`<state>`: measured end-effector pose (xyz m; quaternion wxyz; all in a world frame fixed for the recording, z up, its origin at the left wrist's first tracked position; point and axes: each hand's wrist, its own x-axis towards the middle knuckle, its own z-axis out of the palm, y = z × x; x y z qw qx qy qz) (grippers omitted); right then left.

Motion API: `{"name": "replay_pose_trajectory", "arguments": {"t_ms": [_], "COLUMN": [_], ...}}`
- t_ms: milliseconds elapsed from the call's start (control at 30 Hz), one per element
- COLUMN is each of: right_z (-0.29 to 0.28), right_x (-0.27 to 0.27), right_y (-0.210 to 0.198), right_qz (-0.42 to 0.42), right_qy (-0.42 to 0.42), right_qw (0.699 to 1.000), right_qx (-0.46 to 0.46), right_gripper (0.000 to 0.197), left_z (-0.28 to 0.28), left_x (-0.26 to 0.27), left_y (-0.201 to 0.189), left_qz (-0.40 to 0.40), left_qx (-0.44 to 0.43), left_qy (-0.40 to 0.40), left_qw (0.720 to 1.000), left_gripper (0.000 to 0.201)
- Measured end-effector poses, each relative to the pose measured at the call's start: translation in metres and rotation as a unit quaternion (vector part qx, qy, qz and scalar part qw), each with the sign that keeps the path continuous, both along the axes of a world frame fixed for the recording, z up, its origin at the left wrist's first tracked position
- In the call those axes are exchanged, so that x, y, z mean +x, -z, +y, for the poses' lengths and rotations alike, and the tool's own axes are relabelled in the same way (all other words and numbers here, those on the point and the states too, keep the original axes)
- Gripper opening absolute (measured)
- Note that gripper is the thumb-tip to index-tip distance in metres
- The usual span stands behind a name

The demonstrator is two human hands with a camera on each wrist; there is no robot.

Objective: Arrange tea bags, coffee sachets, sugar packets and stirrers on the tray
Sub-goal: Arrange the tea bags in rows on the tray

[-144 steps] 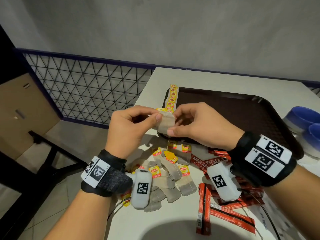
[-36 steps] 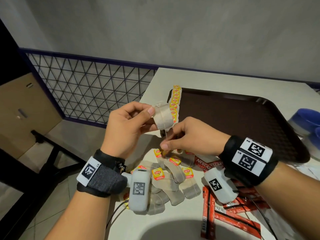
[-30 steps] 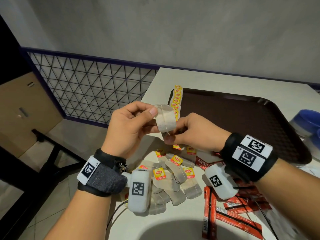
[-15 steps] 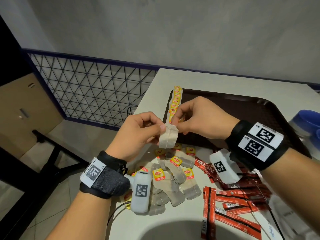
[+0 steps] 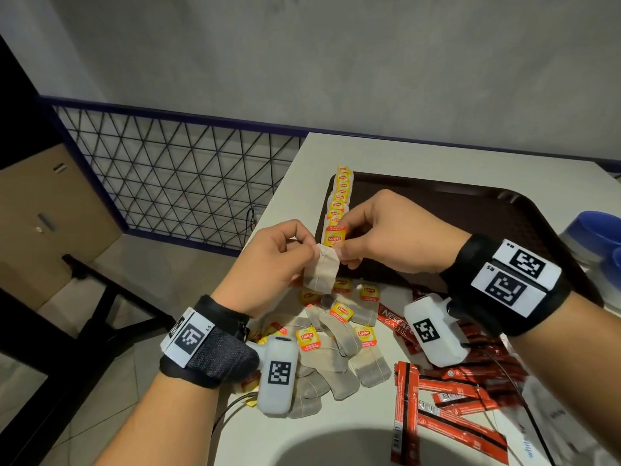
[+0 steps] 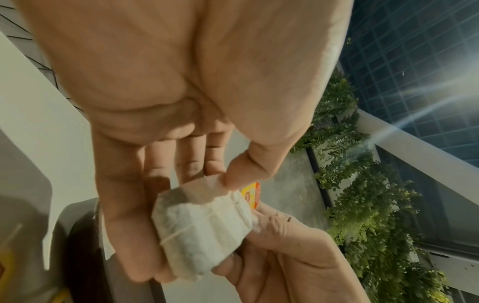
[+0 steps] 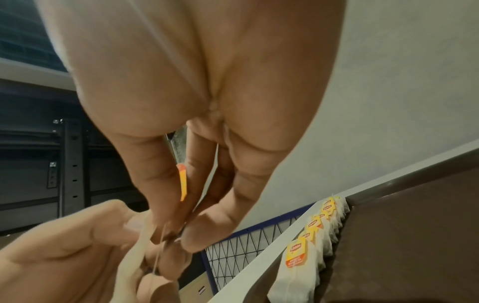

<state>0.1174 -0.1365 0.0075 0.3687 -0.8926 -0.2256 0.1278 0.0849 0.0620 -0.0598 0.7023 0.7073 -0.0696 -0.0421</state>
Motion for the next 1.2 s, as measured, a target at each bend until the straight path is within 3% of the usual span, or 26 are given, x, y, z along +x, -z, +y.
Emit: {"name": "replay_pose_trajectory", "arguments": {"t_ms": [67,133,500,800,1067,1200], "right_z": [-0.002,-0.002,-0.005,-0.007,-0.003,-0.003], "right_x": [-0.001,-0.002,0.001,0.003,-0.001,-0.003], "right_y": [-0.002,-0.003,0.005,0.004,0.011,0.014], "right_qz": [0.013,0.021,0.053,0.055,-0.064,-0.082], "right_qy": [-0.003,-0.002,0.046,0.071,0.043,0.025], "right_qw": [1.000,1.000,0.994,0.987,0.989,0.988], "right_qx": [0.009,0.014,0.083,0.135,0.130,0.127], "right_gripper": [0.008,0.013,0.010,0.006,0.005,0.008], "left_z": [0.001,0.001,0.001,0.000,-0.001,-0.001], "left_x": [0.001,0.001,0.000,-0.003,-0.004,-0.002], "left_y": [0.002,0.001,0.000,-0.004,-0.004,-0.005], "left_qz": [0.001,0.002,0.005,-0.023,-0.033,-0.027], "left_qx": [0.012,0.003,-0.012,0.008,-0.005,-0.027], "left_qy": [-0.003,0.004,0.005,0.010,-0.029,-0.062], "left_qw": [1.000,1.000,1.000,1.000,0.999,0.997], "left_gripper": [0.027,0.016,0.004,0.009,0.009,0.008]}}
